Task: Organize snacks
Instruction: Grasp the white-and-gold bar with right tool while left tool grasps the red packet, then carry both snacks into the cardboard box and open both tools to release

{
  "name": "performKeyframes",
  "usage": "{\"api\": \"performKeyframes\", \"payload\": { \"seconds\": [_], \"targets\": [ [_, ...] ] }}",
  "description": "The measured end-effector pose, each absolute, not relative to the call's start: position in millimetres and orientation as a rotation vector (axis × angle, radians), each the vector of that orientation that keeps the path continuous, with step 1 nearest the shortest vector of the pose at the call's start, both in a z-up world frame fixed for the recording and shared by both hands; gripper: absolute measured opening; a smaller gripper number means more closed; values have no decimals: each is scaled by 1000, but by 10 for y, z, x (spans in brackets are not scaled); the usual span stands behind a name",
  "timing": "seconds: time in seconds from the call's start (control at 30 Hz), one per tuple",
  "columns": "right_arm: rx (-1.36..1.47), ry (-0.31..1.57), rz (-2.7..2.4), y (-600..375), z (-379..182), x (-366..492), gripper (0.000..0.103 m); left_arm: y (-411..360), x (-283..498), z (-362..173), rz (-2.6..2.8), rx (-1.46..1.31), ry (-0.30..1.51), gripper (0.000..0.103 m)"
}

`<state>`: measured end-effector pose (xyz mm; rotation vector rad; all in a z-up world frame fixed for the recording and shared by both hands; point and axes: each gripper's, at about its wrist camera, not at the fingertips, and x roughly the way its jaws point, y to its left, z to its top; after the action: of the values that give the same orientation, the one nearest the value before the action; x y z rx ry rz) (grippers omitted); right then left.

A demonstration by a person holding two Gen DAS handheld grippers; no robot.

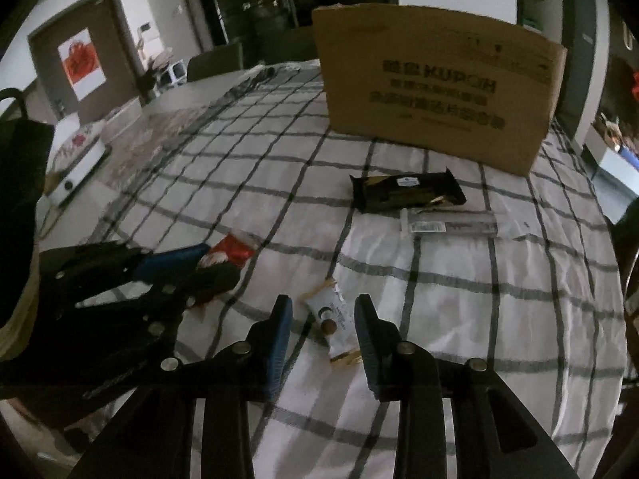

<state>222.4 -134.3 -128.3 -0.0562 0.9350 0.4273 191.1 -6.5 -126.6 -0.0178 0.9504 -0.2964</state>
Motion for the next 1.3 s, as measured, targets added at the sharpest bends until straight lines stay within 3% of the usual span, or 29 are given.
{"api": "performKeyframes", "payload": {
  "seconds": [0.4, 0.53, 0.63, 1.3],
  "targets": [
    [-85, 957, 434, -1333, -1427, 2285, 32, -129, 1930, -1312, -303, -22, 962, 23],
    [-84, 950, 439, -1328, -1433, 2271, 22, -132, 1937, -1300, -300, -22, 963, 23],
    [-64, 940, 442, -1355, -1408, 2254, 21, -134, 1930, -1279, -298, -21, 956, 23],
    [34, 747, 376, -1602, -747, 2193, 20, -240, 2057, -565, -299, 4, 779, 23]
  ]
}}
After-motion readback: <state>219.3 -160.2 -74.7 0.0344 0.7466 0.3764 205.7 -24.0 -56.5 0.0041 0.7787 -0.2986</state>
